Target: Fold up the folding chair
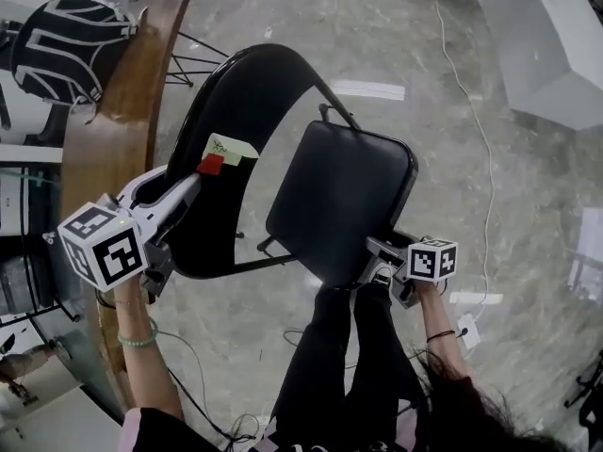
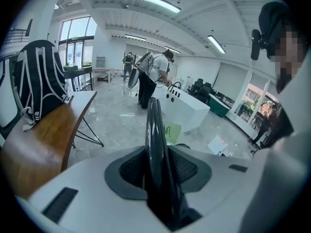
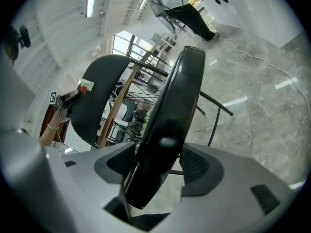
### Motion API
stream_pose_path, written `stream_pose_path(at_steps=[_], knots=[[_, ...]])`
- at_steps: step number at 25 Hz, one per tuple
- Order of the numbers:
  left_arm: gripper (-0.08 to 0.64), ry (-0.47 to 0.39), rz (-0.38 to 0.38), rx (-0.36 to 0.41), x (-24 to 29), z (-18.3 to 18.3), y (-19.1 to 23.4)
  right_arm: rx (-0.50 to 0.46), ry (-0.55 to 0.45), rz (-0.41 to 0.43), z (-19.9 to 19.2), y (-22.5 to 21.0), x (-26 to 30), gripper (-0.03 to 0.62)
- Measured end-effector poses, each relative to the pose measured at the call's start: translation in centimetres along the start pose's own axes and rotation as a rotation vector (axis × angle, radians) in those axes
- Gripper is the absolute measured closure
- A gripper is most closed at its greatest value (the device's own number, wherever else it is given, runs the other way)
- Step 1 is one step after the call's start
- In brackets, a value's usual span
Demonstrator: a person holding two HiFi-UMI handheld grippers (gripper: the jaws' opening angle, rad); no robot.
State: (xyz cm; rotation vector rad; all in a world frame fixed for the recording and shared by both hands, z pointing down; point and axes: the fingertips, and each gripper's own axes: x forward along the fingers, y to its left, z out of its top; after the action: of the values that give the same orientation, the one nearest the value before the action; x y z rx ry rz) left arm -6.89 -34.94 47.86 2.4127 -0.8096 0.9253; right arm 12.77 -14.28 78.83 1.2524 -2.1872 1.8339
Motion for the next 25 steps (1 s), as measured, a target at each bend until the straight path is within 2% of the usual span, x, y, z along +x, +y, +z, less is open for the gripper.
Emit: stream_pose_path(at_steps=[3, 10, 13, 18, 22, 25], knots=[[0.437, -0.016, -0.021, -0.003, -0.4, 0.3, -0.2, -0.027, 0.024, 0.012, 0.9, 2.4, 0.5, 0.291], [0.443, 0.012, -0.02, -0.011, -1.7, 1.4, -2.0, -0.056, 0.037, 0.035, 3.0, 7.2, 1.3, 0.291], [0.449, 0.028, -0.052, -0.021, -2.0, 1.8, -3.0, -0.058, 0.022, 0.046, 4.0, 9.4, 2.1, 0.291], [0.459, 0.05, -0.088, -0.032, -2.9, 2.0, -5.6, -0.109, 0.055, 0.058, 5.0, 13.8, 3.9, 0.291], [0.462, 0.062, -0.097, -0.019, -3.3, 2.3, -7.5, -0.145, 0.076, 0.039, 6.0, 16.3, 5.1, 0.291], [0.462, 0.067, -0.095, -0.011, -3.8, 2.5, -7.1, -0.146, 0.071, 0.027, 6.8, 18.0, 6.7, 0.291]])
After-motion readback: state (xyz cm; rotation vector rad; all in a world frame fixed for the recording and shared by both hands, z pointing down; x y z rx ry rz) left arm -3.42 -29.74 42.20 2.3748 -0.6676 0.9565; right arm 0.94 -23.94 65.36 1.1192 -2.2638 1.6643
